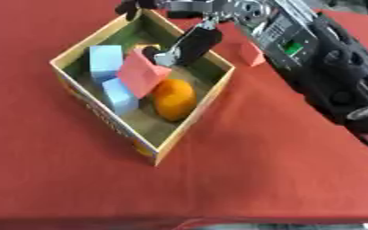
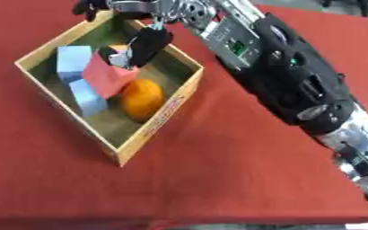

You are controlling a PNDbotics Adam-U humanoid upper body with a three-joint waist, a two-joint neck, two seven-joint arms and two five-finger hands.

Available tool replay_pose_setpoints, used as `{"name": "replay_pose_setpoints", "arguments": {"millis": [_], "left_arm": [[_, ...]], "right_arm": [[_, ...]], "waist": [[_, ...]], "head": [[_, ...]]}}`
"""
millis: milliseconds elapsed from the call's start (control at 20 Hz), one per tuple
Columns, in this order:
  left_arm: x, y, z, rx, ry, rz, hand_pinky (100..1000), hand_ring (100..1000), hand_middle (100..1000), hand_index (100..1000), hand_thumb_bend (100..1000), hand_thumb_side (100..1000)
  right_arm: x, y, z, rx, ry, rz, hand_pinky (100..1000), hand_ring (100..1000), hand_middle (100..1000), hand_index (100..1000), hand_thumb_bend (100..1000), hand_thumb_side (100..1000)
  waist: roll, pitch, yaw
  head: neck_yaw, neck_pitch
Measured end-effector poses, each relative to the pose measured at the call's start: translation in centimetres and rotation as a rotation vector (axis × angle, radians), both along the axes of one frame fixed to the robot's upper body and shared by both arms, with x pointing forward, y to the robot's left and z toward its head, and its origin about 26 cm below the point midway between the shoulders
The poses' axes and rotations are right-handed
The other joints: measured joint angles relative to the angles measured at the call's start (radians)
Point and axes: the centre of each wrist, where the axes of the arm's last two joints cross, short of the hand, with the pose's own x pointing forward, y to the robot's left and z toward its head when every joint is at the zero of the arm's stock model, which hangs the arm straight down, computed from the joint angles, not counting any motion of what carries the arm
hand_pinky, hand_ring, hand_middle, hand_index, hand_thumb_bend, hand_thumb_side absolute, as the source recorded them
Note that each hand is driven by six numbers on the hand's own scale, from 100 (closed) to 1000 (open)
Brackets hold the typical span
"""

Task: Pick up objects on the table and place them in the box.

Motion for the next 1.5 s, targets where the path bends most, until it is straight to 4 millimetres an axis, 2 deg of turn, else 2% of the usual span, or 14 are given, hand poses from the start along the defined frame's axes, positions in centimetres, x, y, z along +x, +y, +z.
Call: {"name": "replay_pose_setpoints", "arguments": {"millis": [250,400,650,900,1150,1500], "left_arm": [[0.0,0.0,0.0,-0.003,-0.002,0.000,925,912,794,892,217,783],[0.0,0.0,0.0,-0.004,-0.003,0.000,925,912,794,891,217,784],[0.0,0.0,0.0,-0.006,-0.003,0.004,926,912,795,891,216,784],[0.0,0.1,-0.1,-0.007,-0.002,0.009,927,913,795,891,214,785],[-0.1,0.2,-0.1,-0.007,0.000,0.018,928,914,796,891,213,787],[-0.1,0.3,-0.2,-0.009,0.000,0.027,929,915,797,890,211,790]], "right_arm": [[-0.5,-0.4,0.3,0.069,-0.007,-0.013,978,1000,836,1000,100,339],[-1.2,-1.6,0.9,0.135,-0.021,-0.015,969,1000,820,996,100,268],[-2.8,-5.1,1.9,0.241,-0.030,-0.054,965,1000,810,992,100,230],[-3.8,-8.8,1.7,0.279,-0.032,-0.155,965,1000,823,996,100,256],[-3.5,-12.6,0.2,0.224,-0.008,-0.286,959,1000,838,1000,100,303],[-2.6,-16.8,-1.2,0.162,-0.027,-0.364,951,1000,853,1000,187,257]], "waist": [[0.000,0.000,-0.003],[0.000,0.000,-0.006],[0.000,0.000,-0.012],[0.000,0.000,-0.018],[0.000,0.001,-0.022],[0.000,0.002,-0.024]], "head": [[0.006,0.000],[0.021,0.000],[0.046,-0.004],[0.055,-0.008],[0.057,-0.008],[0.057,-0.013]]}}
